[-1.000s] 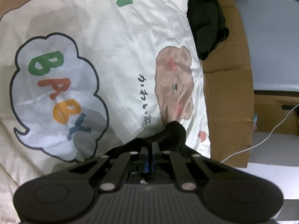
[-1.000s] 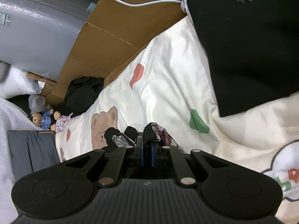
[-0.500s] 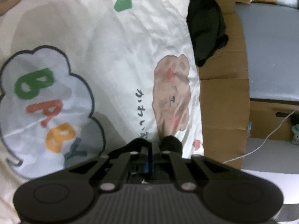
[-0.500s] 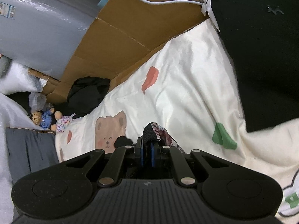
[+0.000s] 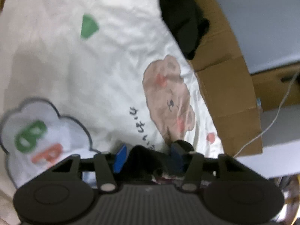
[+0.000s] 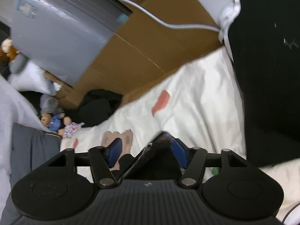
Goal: Fold clothes
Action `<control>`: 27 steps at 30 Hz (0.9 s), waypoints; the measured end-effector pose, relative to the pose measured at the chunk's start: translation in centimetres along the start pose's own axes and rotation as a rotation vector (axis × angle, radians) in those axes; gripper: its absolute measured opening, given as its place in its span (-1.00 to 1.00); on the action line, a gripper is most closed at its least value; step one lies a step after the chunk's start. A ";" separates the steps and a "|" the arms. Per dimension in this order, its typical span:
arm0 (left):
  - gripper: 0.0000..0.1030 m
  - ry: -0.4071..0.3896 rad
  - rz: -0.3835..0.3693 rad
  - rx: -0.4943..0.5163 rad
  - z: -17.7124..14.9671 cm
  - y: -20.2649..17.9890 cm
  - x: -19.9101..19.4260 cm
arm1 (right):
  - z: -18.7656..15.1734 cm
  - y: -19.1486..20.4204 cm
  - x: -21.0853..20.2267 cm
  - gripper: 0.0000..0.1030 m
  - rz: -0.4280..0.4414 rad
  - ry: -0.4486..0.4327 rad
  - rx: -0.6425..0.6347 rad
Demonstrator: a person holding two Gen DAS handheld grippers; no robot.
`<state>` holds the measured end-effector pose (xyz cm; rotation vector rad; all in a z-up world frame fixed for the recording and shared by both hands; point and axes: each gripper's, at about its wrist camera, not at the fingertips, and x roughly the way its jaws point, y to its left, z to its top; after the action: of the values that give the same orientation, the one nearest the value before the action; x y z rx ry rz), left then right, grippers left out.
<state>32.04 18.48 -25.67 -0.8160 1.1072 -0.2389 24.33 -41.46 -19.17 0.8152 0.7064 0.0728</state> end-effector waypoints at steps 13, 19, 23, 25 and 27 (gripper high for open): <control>0.14 0.106 0.087 0.462 -4.7 -1.9 1.2 | -1.9 -2.1 1.0 0.28 -0.044 0.047 -0.210; 0.19 0.104 0.148 0.641 -5.8 -2.4 2.3 | -1.9 -2.0 3.1 0.28 -0.039 0.072 -0.236; 0.20 0.093 0.177 0.731 -5.7 -2.9 3.5 | -2.4 -1.5 4.4 0.28 -0.048 0.097 -0.290; 0.20 0.074 0.169 0.749 -5.3 -3.1 4.1 | -2.6 -1.3 5.0 0.28 -0.053 0.109 -0.315; 0.20 0.061 0.155 0.753 -4.9 -3.1 4.4 | -2.5 -1.3 5.4 0.28 -0.052 0.114 -0.317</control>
<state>30.53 11.61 -27.57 -0.0524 1.0203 -0.5122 26.68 -39.00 -24.22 0.4910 0.7996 0.1809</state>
